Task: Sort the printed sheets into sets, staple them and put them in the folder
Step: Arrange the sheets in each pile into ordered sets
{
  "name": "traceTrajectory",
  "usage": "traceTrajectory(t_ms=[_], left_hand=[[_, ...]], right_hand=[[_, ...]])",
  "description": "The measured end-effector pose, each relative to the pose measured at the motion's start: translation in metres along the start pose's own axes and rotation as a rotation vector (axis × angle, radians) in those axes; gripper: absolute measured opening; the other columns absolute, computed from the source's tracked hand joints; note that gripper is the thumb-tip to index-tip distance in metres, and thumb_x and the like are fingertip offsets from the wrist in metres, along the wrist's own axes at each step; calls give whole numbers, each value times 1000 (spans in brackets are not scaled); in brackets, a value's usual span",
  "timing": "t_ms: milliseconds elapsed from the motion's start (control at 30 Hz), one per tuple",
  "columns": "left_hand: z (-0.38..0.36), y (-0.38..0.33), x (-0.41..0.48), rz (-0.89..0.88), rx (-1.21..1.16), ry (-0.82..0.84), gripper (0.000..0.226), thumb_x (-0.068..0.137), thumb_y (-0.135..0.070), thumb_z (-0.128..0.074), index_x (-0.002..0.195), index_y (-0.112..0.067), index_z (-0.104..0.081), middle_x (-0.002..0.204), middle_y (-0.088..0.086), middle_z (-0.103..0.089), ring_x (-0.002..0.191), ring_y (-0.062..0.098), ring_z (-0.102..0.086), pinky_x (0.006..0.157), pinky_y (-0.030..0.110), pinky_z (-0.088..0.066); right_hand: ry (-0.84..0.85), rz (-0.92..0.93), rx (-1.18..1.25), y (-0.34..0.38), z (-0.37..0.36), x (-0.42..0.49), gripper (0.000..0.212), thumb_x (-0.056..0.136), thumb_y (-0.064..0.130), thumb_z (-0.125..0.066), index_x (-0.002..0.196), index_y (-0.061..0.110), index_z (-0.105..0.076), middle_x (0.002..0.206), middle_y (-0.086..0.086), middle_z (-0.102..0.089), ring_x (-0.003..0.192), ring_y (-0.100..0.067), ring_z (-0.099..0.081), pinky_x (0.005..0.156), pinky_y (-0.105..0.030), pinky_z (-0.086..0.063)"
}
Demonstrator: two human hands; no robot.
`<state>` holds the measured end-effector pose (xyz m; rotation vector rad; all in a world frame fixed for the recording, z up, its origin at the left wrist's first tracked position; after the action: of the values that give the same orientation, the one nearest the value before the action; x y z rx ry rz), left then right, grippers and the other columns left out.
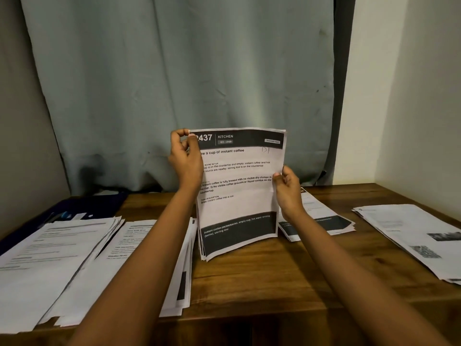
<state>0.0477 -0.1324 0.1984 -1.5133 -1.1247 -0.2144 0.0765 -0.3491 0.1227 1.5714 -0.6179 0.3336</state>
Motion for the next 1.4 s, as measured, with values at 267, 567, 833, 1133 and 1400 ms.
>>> traceTrajectory(t_ms=[267, 567, 833, 1133, 1400], left_hand=[[12, 25, -27, 63, 102, 233, 25, 104, -31, -33, 110, -13, -48, 91, -10, -63, 76, -8, -63, 65, 11, -48], [42, 76, -89, 216, 175, 345, 35, 101, -30, -37, 128, -10, -49, 112, -5, -60, 87, -5, -59, 66, 8, -51], [48, 91, -109, 287, 184, 319, 36, 102, -25, -36, 132, -7, -46, 117, -1, -59, 89, -1, -59, 67, 8, -51], [46, 93, -110, 325, 178, 261, 36, 102, -30, -37, 131, -12, -49, 118, -2, -61, 97, 6, -62, 72, 15, -53], [32, 94, -93, 443, 486, 240, 37, 105, -26, -33, 123, 0, -52, 129, 15, -57, 112, 29, -56, 84, 32, -44]], right_hand=[[-35, -8, -37, -6, 1, -2, 18, 102, 15, -40, 112, 17, -54, 111, 4, -61, 98, -8, -61, 81, -26, -55], [-44, -28, -67, -4, 2, 0, 18, 102, 16, -40, 114, 18, -53, 116, 5, -58, 101, -9, -57, 74, -18, -52], [43, -85, -130, -3, 1, -4, 28, 103, 22, -36, 127, 13, -48, 116, 8, -54, 94, -2, -54, 65, -11, -49], [135, -226, -197, -45, 9, -28, 22, 104, 25, -33, 118, 22, -49, 120, 4, -56, 115, -19, -54, 97, -39, -49], [77, -201, -622, -47, 1, -10, 26, 101, 10, -38, 115, -1, -57, 120, -17, -60, 107, -29, -56, 93, -39, -45]])
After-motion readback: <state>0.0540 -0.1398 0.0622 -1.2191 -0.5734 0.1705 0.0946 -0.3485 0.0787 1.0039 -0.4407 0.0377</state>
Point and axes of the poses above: each hand's wrist, its own x-axis towards the middle knuckle, its own z-axis out of the back of the hand, y = z × x, the point moved 2 cm from there along x, towards the middle knuckle
